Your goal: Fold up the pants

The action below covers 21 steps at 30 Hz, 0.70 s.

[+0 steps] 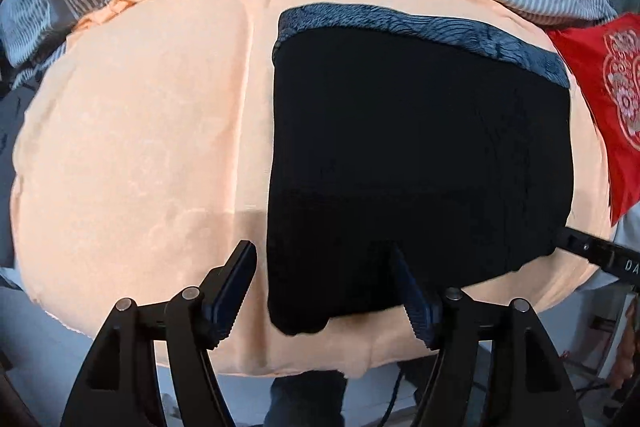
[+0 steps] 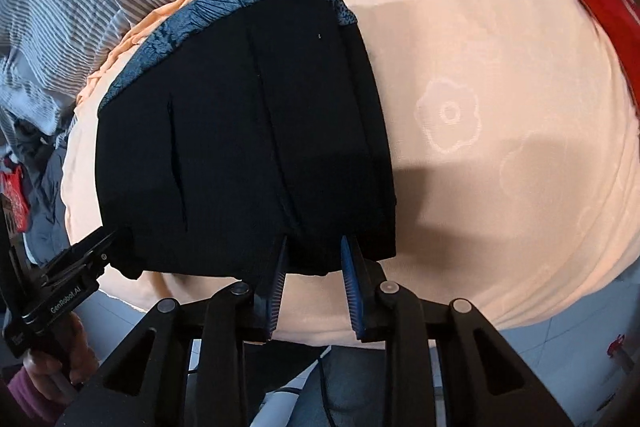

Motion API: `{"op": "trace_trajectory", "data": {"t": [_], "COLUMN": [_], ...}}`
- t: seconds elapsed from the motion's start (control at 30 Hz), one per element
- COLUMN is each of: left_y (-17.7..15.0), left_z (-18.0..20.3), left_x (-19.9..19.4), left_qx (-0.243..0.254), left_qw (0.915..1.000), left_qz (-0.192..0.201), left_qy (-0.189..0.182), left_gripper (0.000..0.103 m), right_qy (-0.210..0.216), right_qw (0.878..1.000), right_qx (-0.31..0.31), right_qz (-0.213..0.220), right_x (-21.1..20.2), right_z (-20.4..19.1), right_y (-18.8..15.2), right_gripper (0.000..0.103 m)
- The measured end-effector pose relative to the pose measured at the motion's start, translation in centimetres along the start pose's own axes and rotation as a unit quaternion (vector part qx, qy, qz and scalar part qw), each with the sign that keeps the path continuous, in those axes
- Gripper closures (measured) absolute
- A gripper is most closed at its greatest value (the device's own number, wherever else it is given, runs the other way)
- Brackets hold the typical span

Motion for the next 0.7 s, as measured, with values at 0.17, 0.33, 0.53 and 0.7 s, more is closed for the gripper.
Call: {"op": "trace_trajectory", "data": {"t": [0.17,0.33,0.53,0.7], "left_y": [-0.8,-2.0,-3.1,-2.8], "left_z": [0.3,0.7,1.0,1.0], "left_x": [-2.6,-5.0,-7.0,-8.7], "left_qx": [0.017,0.026,0.038,0.058], "left_qw": [0.9998,0.9997,0.9993,0.9982], "left_qz": [0.001,-0.001,-0.006,0.006], "left_qy": [0.007,0.003,0.002,0.013], "left_gripper": [0.033,0.015,0.015,0.011], "right_qy": [-0.003,-0.006,-0.040,-0.065], "right_qw": [1.000,1.000,0.999,0.998], "right_qx": [0.012,0.012,-0.004,-0.016], "right_qz": [-0.004,-0.005,0.007,0.017], "right_x": [-2.0,-4.0,-6.6,-8.2], "right_z": [-1.0,-2.5,-4.5,-6.1], "right_y": [-1.3,-3.1,-3.8,-3.8], "right_gripper": [0.072,0.058,0.024,0.019]}}
Point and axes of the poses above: each gripper's, at about its wrist camera, not at the fingertips, and x roughly the way its jaws point, z to its right, y to its top, the point moved 10 cm from there along x, roughly the way its jaws point, and after that the axes turned 7 degrees about -x, right-handed, at the moved point
